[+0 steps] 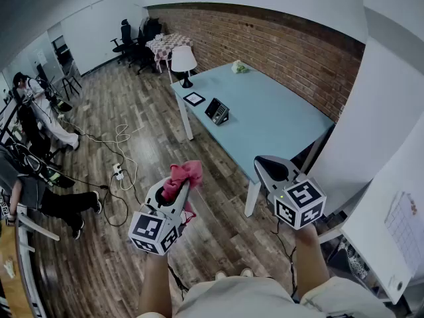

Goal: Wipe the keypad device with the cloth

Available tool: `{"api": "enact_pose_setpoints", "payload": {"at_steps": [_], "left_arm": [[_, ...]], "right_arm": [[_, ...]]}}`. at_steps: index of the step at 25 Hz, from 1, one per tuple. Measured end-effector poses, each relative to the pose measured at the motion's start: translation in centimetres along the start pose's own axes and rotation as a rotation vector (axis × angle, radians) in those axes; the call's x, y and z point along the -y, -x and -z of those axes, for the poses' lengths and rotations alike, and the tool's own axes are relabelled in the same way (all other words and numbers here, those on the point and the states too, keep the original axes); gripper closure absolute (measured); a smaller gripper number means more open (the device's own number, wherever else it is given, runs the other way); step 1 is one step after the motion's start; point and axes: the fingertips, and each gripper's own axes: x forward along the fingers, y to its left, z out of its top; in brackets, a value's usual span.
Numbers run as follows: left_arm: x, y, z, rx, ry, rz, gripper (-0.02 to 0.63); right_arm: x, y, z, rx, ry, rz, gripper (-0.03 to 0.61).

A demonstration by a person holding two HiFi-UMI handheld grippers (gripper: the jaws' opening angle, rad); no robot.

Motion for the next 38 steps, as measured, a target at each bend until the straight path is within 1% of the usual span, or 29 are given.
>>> {"api": "enact_pose_setpoints", "payload": {"at_steps": [3,6,14,21,26,33,38], "left_arm": [[-0.2,-0.6,-0.4,0.011,-0.031,-0.016,0.511],[-0.3,-1.1,-0.6,0.011,-0.051,-0.011,0.511],[-1.5,-1.8,0.1,0.007,-0.033,0.007,0.511],[-3.2,-2.0,1.6,-0.016,-0.029,0.022,0.511],[-4.3,-3.0,2.7,-0.019,-0.025,0.041,0.511],[-6.9,-8.0,4.4,-0.044,-0.012,0.047,0.511],[-9.8,-14.6,5.1,-0.055,-0.019,0.036,0.511]], "right_arm": [[0.0,-0.2,0.0,0.005,-0.002,-0.003,0.569],[0.3,-0.5,0.2,0.002,-0.004,0.009,0.569],[0.2,-2.0,0.5,0.013,0.005,0.032,0.569],[-0.4,-3.1,0.8,0.035,-0.07,0.049,0.569],[-0.4,-4.5,1.9,0.021,-0.06,0.057,0.569],[3.6,-8.6,3.3,-0.008,-0.051,0.087,0.569],[9.4,-13.7,4.6,-0.028,-0.059,0.088,0.569]]}}
